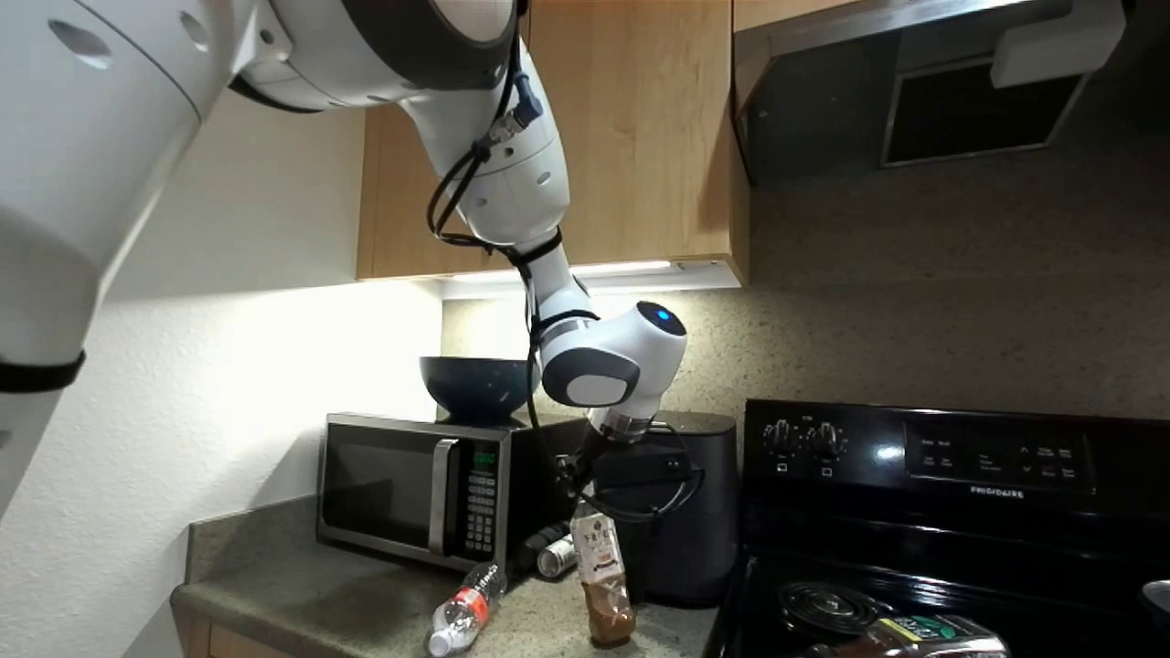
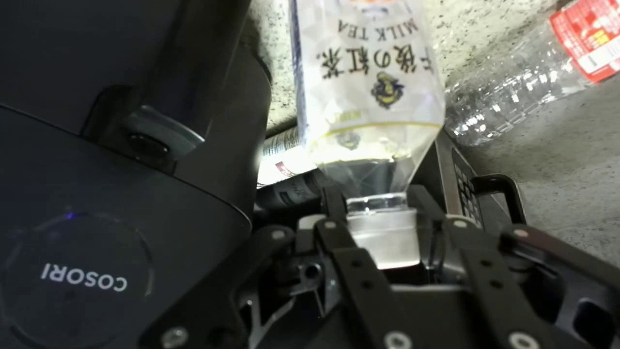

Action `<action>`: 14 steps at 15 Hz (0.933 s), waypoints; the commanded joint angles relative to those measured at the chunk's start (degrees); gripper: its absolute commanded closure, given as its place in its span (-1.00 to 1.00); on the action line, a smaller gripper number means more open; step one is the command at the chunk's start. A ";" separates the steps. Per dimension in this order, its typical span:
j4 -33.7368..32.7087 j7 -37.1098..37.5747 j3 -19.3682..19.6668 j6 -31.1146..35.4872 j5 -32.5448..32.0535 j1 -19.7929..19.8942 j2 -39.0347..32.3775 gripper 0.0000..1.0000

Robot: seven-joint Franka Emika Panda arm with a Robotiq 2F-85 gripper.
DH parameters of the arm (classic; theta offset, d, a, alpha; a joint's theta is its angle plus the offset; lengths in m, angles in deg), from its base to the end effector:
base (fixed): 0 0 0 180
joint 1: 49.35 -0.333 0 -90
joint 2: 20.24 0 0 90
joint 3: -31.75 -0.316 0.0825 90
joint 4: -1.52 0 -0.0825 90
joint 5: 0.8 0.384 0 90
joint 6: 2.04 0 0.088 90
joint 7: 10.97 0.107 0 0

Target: Put the bottle upright

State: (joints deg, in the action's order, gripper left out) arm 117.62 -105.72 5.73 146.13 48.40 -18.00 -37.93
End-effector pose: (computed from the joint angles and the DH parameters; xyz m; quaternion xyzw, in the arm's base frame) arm 0.6111 -0.0827 0.3328 -0.8596 -0.3788 -0.3191 0.1258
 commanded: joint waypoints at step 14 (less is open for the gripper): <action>-5.33 -5.63 24.97 -12.75 10.18 -18.38 -2.28 -0.99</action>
State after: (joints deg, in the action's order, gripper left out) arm 111.90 -110.21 29.01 132.31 58.35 -34.33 -40.95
